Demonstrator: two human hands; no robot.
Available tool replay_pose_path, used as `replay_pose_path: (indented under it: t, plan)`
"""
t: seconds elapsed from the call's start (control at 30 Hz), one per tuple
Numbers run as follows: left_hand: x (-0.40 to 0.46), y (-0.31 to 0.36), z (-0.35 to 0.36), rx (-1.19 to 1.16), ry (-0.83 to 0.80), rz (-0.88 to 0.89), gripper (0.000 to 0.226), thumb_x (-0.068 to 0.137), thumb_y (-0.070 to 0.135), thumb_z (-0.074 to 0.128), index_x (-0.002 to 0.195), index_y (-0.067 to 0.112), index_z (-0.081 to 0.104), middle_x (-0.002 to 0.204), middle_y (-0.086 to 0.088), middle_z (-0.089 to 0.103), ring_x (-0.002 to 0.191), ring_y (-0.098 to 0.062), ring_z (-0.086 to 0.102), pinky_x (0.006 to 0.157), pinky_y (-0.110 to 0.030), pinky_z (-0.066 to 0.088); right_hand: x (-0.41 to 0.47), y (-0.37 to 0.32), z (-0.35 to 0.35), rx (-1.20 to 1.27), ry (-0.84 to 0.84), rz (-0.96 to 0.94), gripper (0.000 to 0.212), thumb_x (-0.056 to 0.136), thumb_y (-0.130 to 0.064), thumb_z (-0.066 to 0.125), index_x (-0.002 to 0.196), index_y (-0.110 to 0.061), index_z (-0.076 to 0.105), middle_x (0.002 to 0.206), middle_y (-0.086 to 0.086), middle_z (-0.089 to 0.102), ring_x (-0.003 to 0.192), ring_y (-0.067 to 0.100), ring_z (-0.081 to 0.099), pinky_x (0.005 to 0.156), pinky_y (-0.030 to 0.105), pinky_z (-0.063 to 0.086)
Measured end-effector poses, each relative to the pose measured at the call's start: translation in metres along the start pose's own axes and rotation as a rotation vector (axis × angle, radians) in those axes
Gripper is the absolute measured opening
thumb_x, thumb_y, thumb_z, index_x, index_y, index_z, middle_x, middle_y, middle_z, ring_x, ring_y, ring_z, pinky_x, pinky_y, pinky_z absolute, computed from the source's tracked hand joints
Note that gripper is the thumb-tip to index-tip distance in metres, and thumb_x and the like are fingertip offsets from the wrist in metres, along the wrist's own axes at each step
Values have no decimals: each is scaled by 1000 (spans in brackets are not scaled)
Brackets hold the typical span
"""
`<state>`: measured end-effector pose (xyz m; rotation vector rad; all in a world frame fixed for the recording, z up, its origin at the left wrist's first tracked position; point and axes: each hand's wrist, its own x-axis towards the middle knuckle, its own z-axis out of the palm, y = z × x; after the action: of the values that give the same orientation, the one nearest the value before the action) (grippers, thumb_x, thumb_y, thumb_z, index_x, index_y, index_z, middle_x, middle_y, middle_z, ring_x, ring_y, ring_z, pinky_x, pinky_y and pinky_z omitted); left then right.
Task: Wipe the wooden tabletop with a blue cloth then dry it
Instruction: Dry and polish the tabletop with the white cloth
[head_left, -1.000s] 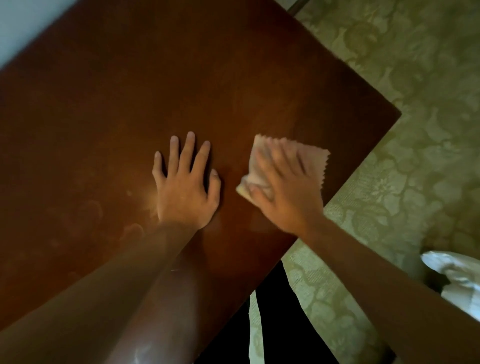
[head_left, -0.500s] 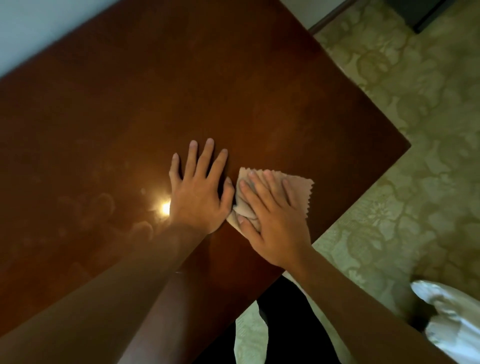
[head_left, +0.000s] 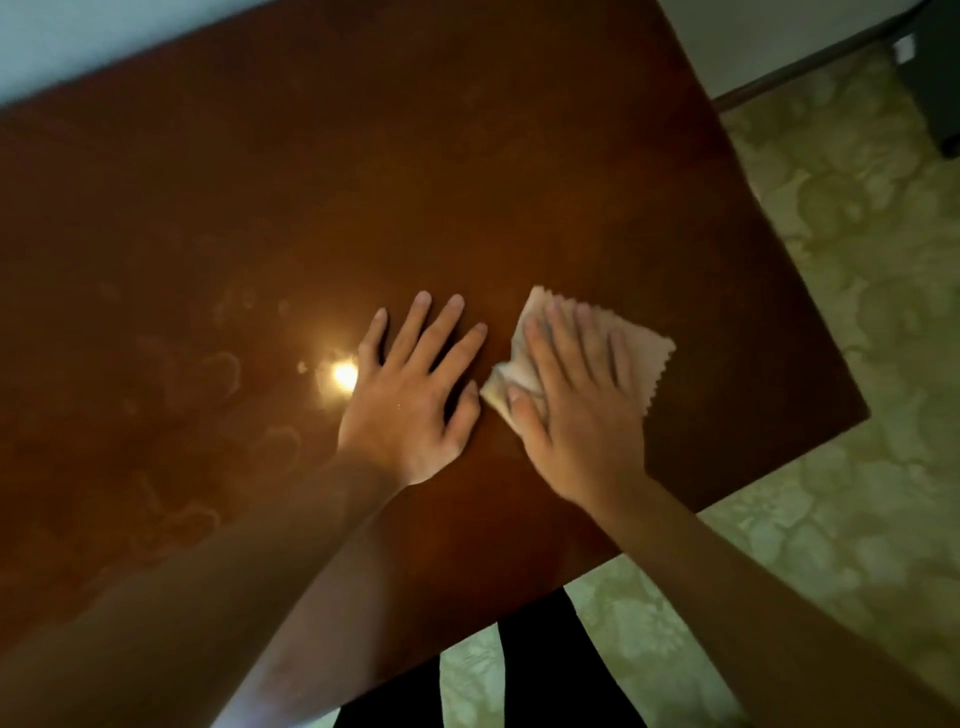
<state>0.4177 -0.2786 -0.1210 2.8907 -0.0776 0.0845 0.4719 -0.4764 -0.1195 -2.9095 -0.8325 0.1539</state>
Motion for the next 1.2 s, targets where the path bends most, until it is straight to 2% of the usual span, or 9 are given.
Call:
replay_pose_path:
  t: [0.17, 0.3, 0.4, 0.7, 0.9, 1.03, 1.2]
  plan:
    - [-1, 0, 3, 6, 18, -3, 51, 102, 42, 37, 149, 24, 44, 162, -7, 32, 153, -30, 19, 122, -55, 10, -18, 9, 4, 15, 42, -146, 67, 104, -53, 37, 160, -18, 31, 168, 7, 25, 158, 29, 16, 127, 53, 15]
    - [-1, -1, 3, 38, -8, -8, 53, 101, 43, 38, 150, 23, 42, 162, -6, 31, 154, -29, 17, 121, -58, 13, 42, 20, -1, -18, 40, -258, 67, 103, -55, 37, 159, -18, 34, 167, 8, 28, 158, 29, 18, 128, 52, 14]
    - [-1, 0, 3, 49, -25, -33, 58, 100, 44, 41, 153, 19, 37, 163, -5, 31, 154, -27, 16, 120, -59, 16, 83, 23, -8, -3, 66, -314, 66, 103, -53, 38, 158, -15, 37, 165, 10, 32, 156, 30, 22, 126, 54, 19]
    - [0, 2, -2, 44, -61, -54, 60, 101, 48, 35, 152, 19, 41, 163, -5, 30, 153, -28, 19, 121, -58, 17, 27, 30, -3, 24, 43, -336, 68, 103, -54, 39, 159, -15, 34, 167, 8, 24, 158, 29, 16, 125, 56, 21]
    - [0, 2, -3, 53, -74, -58, 60, 99, 47, 38, 152, 18, 41, 163, -5, 30, 153, -27, 19, 121, -57, 16, 72, 33, -3, 45, 93, -433, 65, 104, -53, 38, 157, -16, 38, 166, 8, 30, 157, 29, 20, 127, 54, 18]
    - [0, 2, -2, 55, -77, -68, 60, 98, 47, 40, 151, 18, 42, 163, -4, 30, 154, -27, 18, 122, -55, 14, 101, 31, -6, 18, 32, -429, 67, 103, -54, 36, 160, -20, 31, 168, 6, 24, 158, 27, 15, 128, 52, 15]
    - [0, 1, -2, 46, -78, -66, 62, 100, 49, 35, 153, 18, 40, 163, -4, 29, 154, -27, 16, 122, -57, 15, 52, 32, -4, 38, 39, -385, 67, 104, -55, 36, 160, -16, 33, 168, 8, 25, 158, 28, 15, 127, 55, 17]
